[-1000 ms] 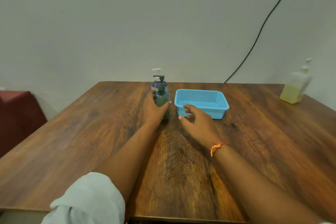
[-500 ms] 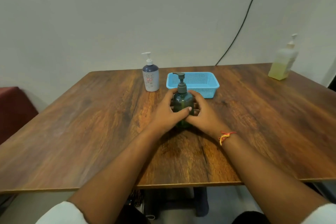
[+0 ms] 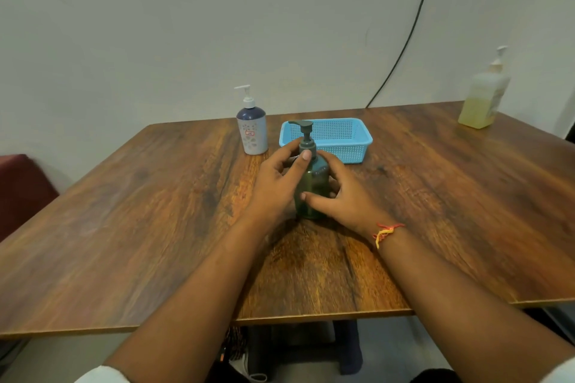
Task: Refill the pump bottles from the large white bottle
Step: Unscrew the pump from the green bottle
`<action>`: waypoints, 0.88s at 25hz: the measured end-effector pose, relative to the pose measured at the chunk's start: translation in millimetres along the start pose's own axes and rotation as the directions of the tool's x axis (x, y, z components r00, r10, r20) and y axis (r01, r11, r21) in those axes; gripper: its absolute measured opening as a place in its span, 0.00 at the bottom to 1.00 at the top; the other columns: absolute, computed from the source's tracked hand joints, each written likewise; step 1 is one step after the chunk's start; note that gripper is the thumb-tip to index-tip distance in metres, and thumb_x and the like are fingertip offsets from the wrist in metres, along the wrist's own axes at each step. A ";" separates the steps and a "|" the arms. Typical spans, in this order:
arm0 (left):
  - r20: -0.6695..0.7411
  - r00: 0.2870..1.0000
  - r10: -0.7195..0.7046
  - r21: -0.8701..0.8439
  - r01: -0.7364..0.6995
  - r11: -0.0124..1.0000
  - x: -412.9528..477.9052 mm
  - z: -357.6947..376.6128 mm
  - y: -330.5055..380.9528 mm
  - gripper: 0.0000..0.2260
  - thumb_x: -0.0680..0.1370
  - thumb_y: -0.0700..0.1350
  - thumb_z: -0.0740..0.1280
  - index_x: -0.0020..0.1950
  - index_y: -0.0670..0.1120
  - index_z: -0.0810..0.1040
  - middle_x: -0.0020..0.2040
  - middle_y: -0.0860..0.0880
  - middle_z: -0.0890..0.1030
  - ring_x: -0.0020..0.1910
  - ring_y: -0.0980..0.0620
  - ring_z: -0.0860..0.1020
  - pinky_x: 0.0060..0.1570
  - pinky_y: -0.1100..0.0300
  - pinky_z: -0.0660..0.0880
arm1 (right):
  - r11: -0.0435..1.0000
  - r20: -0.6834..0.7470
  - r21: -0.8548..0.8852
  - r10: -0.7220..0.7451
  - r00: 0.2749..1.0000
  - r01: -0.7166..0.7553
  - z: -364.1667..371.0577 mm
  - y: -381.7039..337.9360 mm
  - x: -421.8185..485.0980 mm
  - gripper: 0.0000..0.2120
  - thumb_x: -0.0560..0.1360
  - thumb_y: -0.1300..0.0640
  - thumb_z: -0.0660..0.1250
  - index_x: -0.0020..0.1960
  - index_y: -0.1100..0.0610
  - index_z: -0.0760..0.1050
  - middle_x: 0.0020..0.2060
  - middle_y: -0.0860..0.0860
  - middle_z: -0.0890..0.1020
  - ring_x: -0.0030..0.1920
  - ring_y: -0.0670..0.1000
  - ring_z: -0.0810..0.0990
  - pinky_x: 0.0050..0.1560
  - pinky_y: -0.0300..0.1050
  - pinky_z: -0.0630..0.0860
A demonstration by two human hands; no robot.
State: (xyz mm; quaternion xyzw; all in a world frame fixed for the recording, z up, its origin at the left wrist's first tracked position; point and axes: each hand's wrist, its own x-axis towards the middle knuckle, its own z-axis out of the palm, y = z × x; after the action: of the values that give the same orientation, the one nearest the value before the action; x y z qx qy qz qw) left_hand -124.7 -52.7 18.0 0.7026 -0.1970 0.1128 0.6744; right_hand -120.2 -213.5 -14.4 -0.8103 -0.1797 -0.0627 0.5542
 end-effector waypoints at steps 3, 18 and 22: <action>0.012 0.998 -0.060 -0.052 0.061 0.997 4.5 -1.0 1.2 0.16 0.83 0.41 0.64 0.70 0.42 0.76 0.65 0.45 0.80 0.62 0.54 0.81 0.51 0.64 0.80 | 1.000 0.003 0.010 0.004 1.000 -0.004 -0.3 0.5 2.4 0.40 0.66 0.41 0.77 0.73 0.34 0.61 0.64 0.40 0.75 0.65 0.47 0.76 0.64 0.52 0.78; -0.172 0.981 -0.094 -0.171 0.064 0.983 12.5 1.6 -0.1 0.18 0.74 0.40 0.76 0.63 0.42 0.80 0.57 0.47 0.86 0.58 0.50 0.84 0.55 0.51 0.83 | 0.998 -0.014 -0.060 -0.030 0.999 0.029 2.5 -6.7 -1.7 0.40 0.71 0.47 0.77 0.75 0.34 0.58 0.62 0.36 0.72 0.57 0.34 0.74 0.52 0.28 0.75; -0.181 0.978 -0.100 -0.194 0.064 0.979 10.8 4.2 3.4 0.16 0.74 0.38 0.76 0.61 0.40 0.81 0.56 0.46 0.86 0.56 0.51 0.84 0.52 0.55 0.83 | 0.997 -0.023 -0.073 -0.033 0.999 0.031 2.4 -6.7 -1.5 0.40 0.71 0.47 0.77 0.76 0.36 0.58 0.64 0.39 0.72 0.56 0.34 0.75 0.52 0.29 0.75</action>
State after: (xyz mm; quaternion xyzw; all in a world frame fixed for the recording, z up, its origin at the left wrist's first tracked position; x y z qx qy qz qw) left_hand -116.9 -58.2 25.3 0.6298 -0.1121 0.1324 0.7572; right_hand -124.3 -209.4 -9.9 -0.8262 -0.1835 -0.0876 0.5254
